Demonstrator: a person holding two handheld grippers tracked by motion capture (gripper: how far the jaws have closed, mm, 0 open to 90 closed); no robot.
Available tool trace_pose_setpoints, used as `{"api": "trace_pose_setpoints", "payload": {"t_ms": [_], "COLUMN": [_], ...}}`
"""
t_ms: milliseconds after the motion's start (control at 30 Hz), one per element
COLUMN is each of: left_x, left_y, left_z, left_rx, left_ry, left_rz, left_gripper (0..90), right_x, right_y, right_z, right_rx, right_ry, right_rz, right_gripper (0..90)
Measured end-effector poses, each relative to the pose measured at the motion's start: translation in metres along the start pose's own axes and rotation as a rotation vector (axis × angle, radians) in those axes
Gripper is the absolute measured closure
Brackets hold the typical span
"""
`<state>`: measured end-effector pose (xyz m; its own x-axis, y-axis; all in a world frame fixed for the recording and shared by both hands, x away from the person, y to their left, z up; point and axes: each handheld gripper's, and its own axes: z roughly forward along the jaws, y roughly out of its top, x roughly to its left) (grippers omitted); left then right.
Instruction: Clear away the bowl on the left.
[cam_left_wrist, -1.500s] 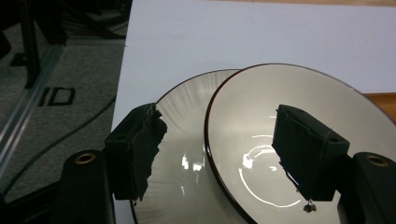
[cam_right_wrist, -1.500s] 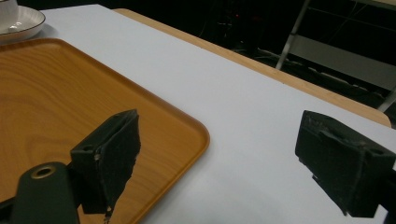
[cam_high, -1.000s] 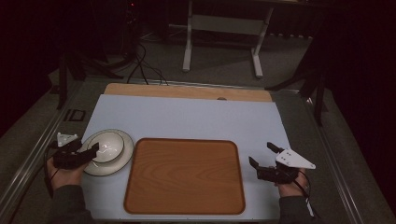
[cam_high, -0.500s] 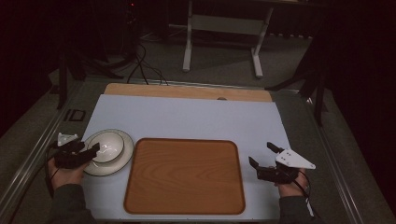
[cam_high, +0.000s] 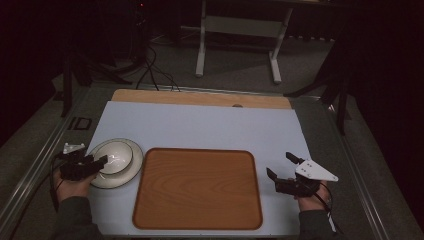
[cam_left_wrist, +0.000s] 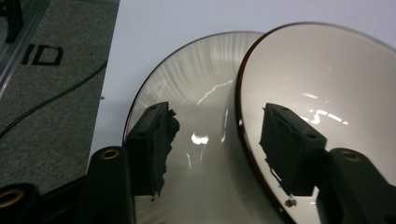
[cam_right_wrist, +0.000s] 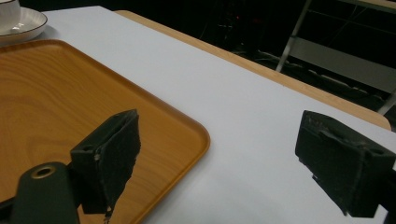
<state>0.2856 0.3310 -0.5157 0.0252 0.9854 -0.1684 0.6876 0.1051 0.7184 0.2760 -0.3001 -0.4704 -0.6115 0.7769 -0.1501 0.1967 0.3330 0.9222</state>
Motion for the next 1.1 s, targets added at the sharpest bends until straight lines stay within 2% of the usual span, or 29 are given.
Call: {"api": "trace_pose_setpoints", "payload": {"t_ms": [100,367,533,733,967,1100], "left_x": [0.0006,0.0048,0.0046,0.0055,0.0059,0.0071], "left_y": [0.0000,-0.0002,0.0003,0.0015,0.0023,0.0035], "left_z": [0.0002,0.0021,0.0025,0.0038,0.0040,0.0053], "left_rx": [0.000,0.018,0.024,0.048,0.053,0.053], "left_ry": [-0.007,-0.078,-0.098,-0.138,-0.146,-0.159], "left_rz": [0.002,-0.033,-0.043,-0.076,-0.089,-0.115], "left_gripper": [46.4,49.3,54.7,61.5,68.2,71.1], "right_x": [0.0000,0.0000,0.0003,0.0006,0.0005,0.0010], "right_y": [0.0001,0.0000,0.0000,0.0001,0.0002,0.0005], "right_z": [-0.0003,-0.0001,0.0002,0.0000,-0.0002,-0.0005], "right_rx": [0.000,0.000,0.002,0.000,-0.003,-0.005], "right_ry": [-0.001,0.000,0.002,0.006,0.007,0.008], "right_rz": [0.001,-0.001,-0.002,-0.005,-0.007,-0.007], "right_gripper": [13.5,13.5,13.5,13.5,13.5,13.5]}}
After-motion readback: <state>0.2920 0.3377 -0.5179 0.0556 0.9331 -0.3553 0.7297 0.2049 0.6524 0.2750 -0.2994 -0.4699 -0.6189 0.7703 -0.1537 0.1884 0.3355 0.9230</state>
